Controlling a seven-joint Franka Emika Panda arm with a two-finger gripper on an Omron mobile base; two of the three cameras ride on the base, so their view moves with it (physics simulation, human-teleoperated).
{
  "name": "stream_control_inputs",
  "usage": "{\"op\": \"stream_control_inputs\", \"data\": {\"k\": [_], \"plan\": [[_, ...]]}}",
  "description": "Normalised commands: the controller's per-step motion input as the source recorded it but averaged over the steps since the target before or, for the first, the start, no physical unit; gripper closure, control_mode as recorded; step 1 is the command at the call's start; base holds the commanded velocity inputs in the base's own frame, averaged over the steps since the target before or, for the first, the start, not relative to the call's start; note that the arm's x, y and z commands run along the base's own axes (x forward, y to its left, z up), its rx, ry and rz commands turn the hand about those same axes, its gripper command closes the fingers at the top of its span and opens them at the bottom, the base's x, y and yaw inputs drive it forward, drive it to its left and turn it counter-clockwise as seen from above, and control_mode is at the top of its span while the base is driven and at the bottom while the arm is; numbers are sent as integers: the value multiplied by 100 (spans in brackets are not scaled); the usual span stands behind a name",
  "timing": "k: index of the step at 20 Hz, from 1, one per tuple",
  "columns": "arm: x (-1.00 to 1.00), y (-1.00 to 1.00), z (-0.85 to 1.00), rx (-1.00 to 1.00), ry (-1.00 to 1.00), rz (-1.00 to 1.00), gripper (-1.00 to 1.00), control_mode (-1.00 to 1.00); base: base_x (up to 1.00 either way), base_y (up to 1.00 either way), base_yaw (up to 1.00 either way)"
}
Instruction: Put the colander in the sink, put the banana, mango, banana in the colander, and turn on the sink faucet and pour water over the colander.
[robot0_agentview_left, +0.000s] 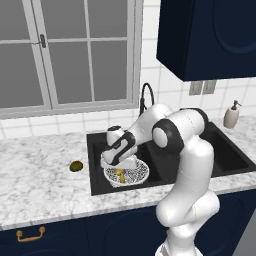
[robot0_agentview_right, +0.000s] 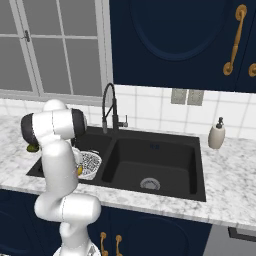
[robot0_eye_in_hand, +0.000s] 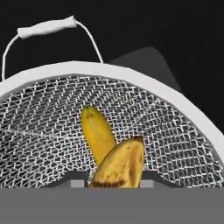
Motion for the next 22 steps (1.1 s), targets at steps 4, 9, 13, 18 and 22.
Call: {"op": "stream_control_inputs", "data": {"k": [4, 9, 13, 18, 22], "plan": [[18, 0, -60, 0, 0, 0, 100, -100, 0, 0, 0], [6, 0, -44, 0, 0, 0, -100, -100, 0, 0, 0], [0, 0, 6, 0, 0, -1, -100, -100, 0, 0, 0], [0, 0, 21, 0, -7, 0, -100, -100, 0, 0, 0], [-14, -2, 46, 0, -10, 0, -100, -100, 0, 0, 0]]}}
